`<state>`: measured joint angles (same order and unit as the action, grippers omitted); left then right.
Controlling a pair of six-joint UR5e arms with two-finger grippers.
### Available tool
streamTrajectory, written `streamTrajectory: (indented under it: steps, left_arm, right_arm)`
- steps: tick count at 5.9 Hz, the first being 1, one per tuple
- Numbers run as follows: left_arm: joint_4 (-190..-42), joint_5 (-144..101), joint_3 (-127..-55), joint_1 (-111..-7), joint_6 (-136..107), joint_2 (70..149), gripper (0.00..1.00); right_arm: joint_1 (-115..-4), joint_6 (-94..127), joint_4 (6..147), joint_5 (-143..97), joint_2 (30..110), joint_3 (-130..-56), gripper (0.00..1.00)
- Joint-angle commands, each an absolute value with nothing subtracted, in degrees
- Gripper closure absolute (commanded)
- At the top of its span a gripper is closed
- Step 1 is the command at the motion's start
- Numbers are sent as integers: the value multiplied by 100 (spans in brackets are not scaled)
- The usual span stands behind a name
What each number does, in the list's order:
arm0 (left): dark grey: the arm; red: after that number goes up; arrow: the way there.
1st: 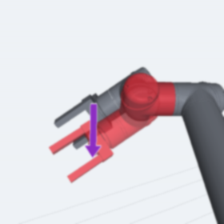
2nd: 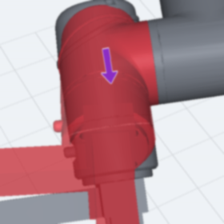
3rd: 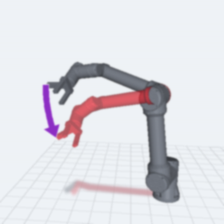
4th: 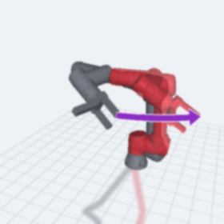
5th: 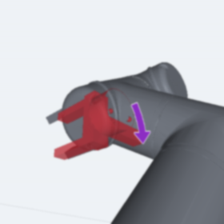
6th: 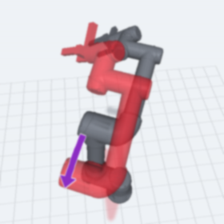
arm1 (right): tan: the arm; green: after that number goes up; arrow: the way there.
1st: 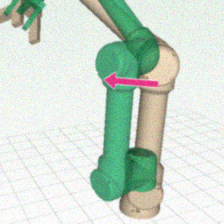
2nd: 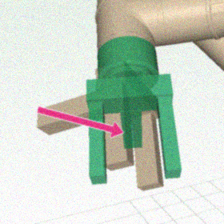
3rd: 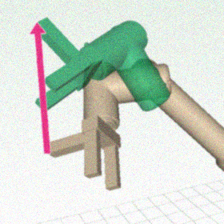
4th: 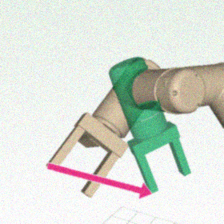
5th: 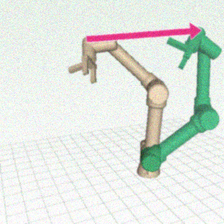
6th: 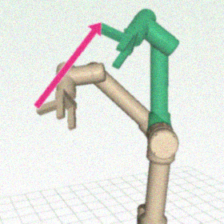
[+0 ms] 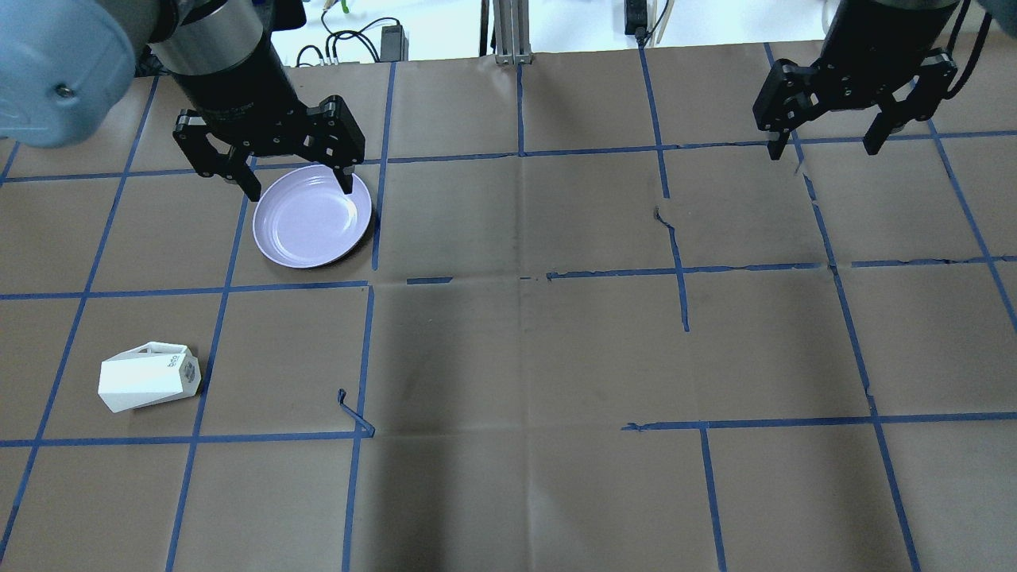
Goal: Flip cup and place on plate
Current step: 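Move the left gripper away from the plate toward the white mug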
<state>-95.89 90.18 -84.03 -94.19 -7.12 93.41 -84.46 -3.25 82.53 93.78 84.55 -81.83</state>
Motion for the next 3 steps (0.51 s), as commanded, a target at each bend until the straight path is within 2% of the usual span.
streamTrajectory:
  steps: [1, 3]
  left_arm:
    - [-9589, 9061, -8463, -9413, -625, 9273, 1]
    - [-9650, 9096, -8507, -9282, -459, 9176, 1]
  right_arm:
    - [-8446, -325, 8253, 9378, 8455, -8183, 0]
    - [-8446, -325, 8262, 9378, 8455, -8183, 0]
